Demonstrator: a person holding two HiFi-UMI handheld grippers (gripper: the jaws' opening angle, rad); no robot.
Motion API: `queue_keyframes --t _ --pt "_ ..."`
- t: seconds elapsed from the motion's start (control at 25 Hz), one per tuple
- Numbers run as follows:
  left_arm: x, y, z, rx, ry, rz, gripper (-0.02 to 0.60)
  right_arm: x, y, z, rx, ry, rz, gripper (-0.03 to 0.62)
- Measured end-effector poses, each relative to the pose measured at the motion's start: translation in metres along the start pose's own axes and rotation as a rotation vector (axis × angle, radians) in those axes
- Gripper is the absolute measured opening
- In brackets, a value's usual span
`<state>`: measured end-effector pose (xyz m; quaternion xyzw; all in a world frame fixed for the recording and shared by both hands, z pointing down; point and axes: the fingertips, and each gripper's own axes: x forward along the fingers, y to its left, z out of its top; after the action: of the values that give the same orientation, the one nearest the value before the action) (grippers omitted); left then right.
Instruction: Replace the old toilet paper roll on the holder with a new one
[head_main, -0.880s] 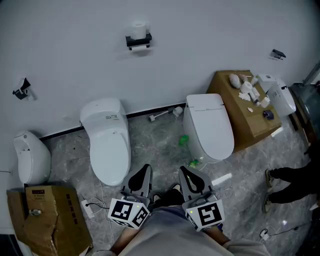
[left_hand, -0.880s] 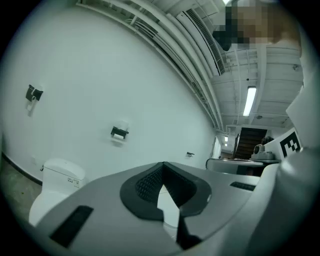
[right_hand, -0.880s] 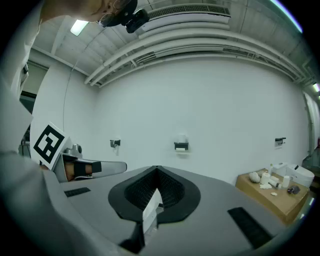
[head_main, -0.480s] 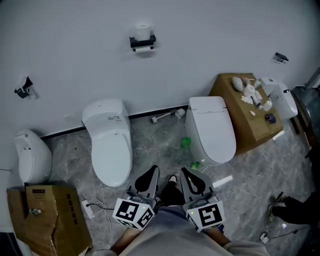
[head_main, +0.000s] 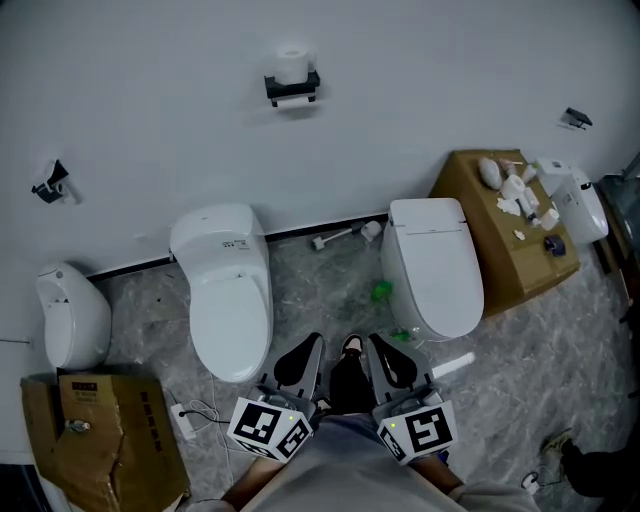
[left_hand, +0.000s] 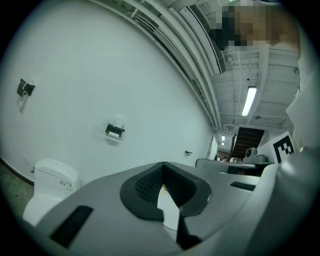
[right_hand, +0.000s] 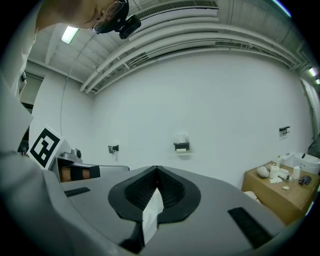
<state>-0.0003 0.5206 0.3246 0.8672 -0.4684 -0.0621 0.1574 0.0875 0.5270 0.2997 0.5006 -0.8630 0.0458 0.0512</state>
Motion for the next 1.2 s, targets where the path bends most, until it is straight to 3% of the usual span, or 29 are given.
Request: queue_keyframes --t 0.64,1.2 --pt "0.124 0.052 0.016 -0.011 0.019 0.022 0.006 0.110 -0.091 0.008 0.006 0.022 0.032 0.014" --pt "0.242 0.069 0.029 -0.034 0.022 0.022 0.006 0.188 -0.178 0.027 -0.005 0.007 0.083 0.014"
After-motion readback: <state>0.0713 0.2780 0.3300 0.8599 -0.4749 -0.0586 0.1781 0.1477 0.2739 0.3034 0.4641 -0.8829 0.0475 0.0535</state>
